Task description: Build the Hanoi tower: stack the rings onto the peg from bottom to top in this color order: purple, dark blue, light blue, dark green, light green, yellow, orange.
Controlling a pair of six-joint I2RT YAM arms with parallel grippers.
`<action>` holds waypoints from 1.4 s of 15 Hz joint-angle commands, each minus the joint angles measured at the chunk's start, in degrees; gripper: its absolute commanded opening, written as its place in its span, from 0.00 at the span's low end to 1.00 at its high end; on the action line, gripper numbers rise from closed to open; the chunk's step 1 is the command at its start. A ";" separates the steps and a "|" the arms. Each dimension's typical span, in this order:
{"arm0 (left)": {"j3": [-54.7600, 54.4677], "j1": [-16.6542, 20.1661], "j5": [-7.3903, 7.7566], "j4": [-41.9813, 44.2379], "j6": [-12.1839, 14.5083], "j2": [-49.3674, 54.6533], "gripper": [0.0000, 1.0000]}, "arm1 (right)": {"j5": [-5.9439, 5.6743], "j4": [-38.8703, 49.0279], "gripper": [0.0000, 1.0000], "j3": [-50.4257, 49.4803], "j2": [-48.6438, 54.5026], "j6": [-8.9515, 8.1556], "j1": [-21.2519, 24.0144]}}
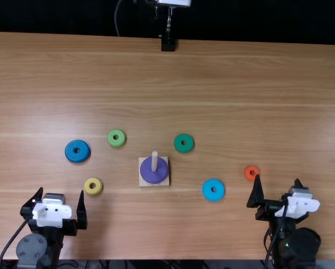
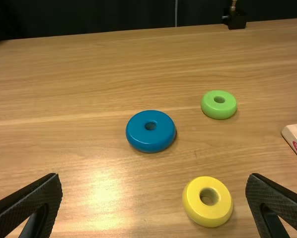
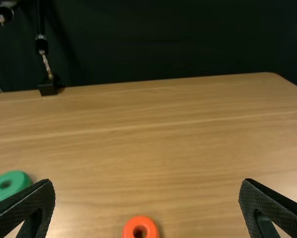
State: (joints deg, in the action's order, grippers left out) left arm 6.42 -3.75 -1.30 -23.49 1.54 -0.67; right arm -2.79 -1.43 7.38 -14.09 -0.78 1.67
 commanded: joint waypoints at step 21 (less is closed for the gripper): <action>-6.42 -0.21 -0.07 -4.67 0.78 0.67 1.00 | -0.06 -18.35 1.00 -6.41 14.09 0.35 0.44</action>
